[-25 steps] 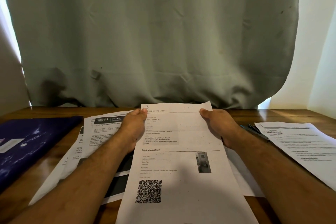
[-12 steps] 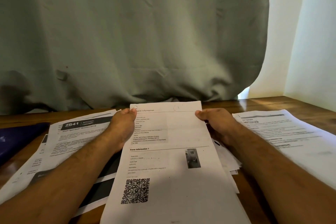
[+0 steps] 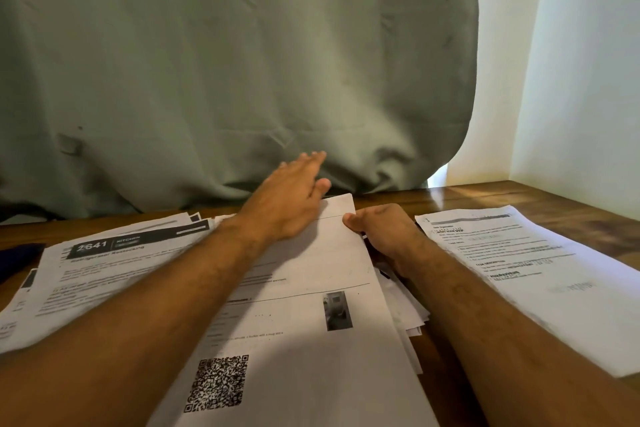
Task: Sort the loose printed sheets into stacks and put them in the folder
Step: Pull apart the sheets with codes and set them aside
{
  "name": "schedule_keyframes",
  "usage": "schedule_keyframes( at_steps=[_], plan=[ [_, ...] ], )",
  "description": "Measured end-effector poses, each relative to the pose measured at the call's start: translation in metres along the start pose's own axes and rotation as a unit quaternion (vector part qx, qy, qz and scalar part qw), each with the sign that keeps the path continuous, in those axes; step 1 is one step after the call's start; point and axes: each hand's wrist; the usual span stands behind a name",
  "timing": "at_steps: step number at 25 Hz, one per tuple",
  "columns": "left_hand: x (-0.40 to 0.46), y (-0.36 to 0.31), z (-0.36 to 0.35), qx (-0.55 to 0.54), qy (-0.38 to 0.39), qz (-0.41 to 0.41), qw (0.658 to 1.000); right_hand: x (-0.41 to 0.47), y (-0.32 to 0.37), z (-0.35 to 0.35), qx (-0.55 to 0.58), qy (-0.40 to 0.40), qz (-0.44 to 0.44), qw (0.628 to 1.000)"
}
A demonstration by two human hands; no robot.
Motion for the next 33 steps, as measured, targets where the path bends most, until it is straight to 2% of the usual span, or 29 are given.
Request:
schedule_keyframes(
  at_steps=[4, 8, 11, 14, 16, 19, 22, 26, 33],
  plan=[
    [0.018, -0.019, -0.021, 0.0, 0.133, -0.02, 0.991, 0.005, -0.005, 0.001, 0.056, -0.02, 0.004, 0.998],
    [0.026, -0.019, -0.014, -0.095, 0.076, 0.061, 0.991, 0.011, -0.01, -0.001, 0.057, -0.035, -0.028, 0.997],
    [0.028, -0.016, -0.02, -0.119, 0.072, 0.099, 0.985, 0.011, -0.011, -0.002, 0.045, -0.029, -0.023, 0.998],
    [0.025, -0.012, -0.039, -0.145, 0.049, 0.116, 0.982, 0.015, -0.012, 0.0, -0.015, -0.032, -0.016, 0.999],
    [0.022, -0.007, -0.054, -0.164, 0.028, 0.129, 0.978, 0.019, -0.014, 0.008, -0.1, -0.072, 0.013, 0.992],
    [0.018, 0.001, -0.071, -0.135, 0.024, 0.144, 0.98, 0.023, -0.02, 0.028, -0.317, -0.174, 0.064, 0.93],
    [0.016, 0.0, -0.08, -0.098, 0.032, 0.145, 0.984, 0.024, -0.029, 0.038, -0.414, -0.177, 0.035, 0.892],
    [0.014, -0.003, -0.084, -0.086, 0.017, 0.15, 0.985, 0.027, -0.036, 0.041, -0.424, -0.155, 0.002, 0.892],
    [0.008, -0.006, -0.076, -0.108, -0.01, 0.154, 0.982, 0.038, -0.04, 0.035, -0.409, -0.116, 0.015, 0.905]
  ],
)
Point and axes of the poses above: each hand's wrist, its own x-axis towards the middle knuckle, its own z-axis out of the back of the hand, y = z × x, and after that the axes turned 1 degree about -y, right-handed
